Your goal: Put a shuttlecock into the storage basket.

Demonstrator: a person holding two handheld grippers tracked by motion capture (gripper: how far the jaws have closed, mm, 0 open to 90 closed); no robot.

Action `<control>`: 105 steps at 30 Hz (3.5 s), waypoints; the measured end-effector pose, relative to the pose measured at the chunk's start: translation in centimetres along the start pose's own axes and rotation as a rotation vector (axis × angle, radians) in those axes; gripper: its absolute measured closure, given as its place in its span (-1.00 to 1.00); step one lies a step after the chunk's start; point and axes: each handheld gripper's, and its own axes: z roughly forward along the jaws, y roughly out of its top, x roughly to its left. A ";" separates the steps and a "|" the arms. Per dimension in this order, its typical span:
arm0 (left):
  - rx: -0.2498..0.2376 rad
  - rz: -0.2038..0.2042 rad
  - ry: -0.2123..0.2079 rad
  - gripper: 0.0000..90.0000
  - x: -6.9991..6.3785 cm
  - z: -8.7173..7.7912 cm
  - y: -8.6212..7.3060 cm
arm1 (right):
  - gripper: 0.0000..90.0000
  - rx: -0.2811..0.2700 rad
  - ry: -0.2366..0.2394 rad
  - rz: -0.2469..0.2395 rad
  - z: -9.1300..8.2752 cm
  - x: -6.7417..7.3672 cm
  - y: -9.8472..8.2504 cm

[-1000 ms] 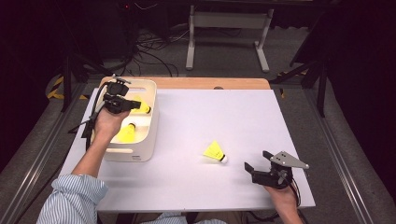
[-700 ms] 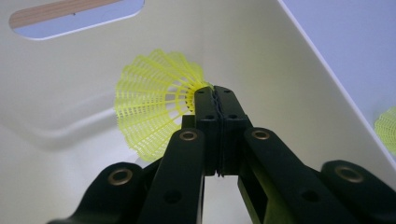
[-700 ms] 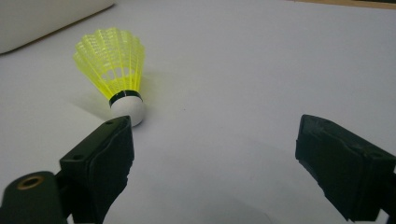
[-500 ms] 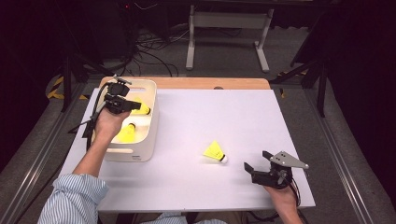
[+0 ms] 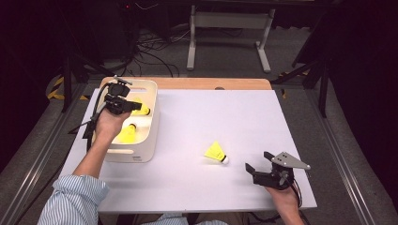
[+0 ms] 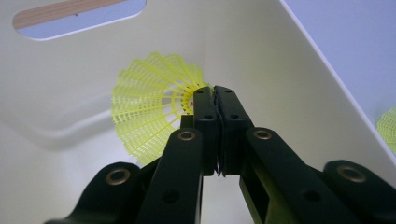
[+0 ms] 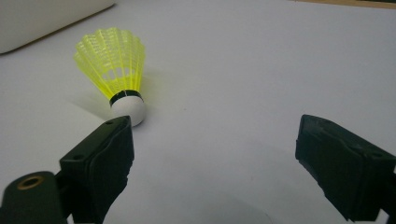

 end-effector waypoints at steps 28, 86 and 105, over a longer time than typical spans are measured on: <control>-0.067 -0.015 0.027 -0.11 -0.5 -1.7 -0.1 | -0.72 0.000 0.003 -0.002 0.1 0.0 0.0; -0.153 0.077 -0.025 -0.38 -4.6 -3.9 -0.5 | -0.72 -0.002 0.009 0.014 0.0 0.0 0.1; -0.159 0.096 -0.052 -0.39 -5.6 -3.8 -0.6 | -0.72 0.004 0.017 0.012 0.4 0.1 0.3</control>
